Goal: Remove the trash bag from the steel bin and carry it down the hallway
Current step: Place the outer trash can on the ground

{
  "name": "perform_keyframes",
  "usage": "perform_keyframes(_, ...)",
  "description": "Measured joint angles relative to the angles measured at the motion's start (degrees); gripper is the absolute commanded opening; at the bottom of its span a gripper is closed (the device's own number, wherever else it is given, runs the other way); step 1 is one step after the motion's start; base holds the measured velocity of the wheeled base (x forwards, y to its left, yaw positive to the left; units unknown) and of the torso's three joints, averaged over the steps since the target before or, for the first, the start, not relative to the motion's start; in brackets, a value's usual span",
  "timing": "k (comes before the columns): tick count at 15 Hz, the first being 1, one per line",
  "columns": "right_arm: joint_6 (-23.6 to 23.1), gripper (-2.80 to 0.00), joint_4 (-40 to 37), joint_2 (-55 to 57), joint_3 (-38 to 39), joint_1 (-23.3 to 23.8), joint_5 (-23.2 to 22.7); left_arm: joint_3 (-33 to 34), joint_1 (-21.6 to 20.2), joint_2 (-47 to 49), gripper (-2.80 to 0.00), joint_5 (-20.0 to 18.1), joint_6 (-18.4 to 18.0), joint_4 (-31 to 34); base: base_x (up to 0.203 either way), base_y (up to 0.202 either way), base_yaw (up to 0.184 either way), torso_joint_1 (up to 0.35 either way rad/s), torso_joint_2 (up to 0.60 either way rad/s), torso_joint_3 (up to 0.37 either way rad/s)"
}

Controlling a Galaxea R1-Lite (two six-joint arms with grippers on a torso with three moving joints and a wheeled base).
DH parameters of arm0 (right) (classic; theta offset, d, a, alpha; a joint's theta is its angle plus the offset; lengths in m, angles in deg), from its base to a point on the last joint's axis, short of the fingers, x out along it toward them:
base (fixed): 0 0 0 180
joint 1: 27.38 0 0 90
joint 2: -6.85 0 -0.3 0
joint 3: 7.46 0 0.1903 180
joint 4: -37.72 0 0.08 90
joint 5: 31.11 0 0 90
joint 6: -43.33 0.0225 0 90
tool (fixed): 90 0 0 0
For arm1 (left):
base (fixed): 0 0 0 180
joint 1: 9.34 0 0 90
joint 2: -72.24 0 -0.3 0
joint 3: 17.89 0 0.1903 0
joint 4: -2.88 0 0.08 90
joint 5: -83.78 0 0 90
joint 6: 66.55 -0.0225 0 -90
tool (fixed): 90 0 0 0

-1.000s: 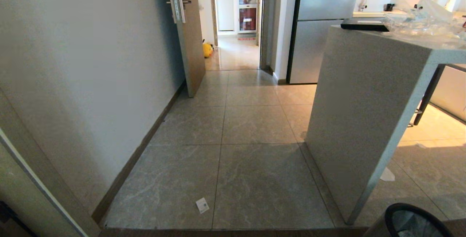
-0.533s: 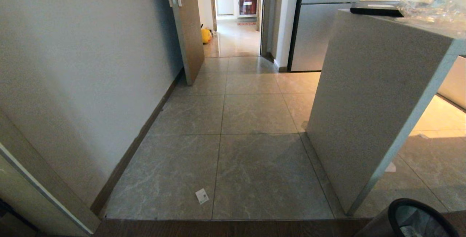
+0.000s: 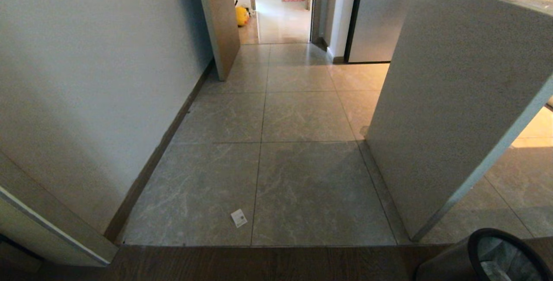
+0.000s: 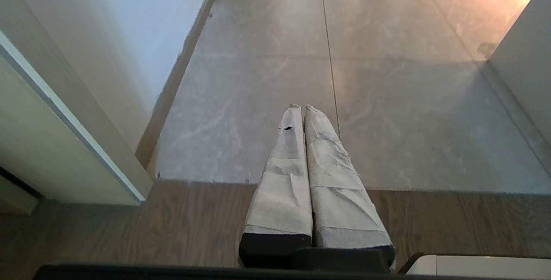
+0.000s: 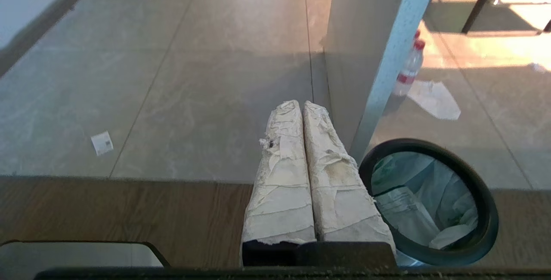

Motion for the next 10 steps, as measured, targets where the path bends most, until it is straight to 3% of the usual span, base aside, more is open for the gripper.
perform_keyframes(10, -0.1, -2.8, 0.16, 0.0, 0.0, 0.0, 0.08, 0.0, 0.0, 0.0, -2.8, 0.02, 0.21, -0.02, 0.0, 0.0, 0.0, 0.001, 0.0, -0.198)
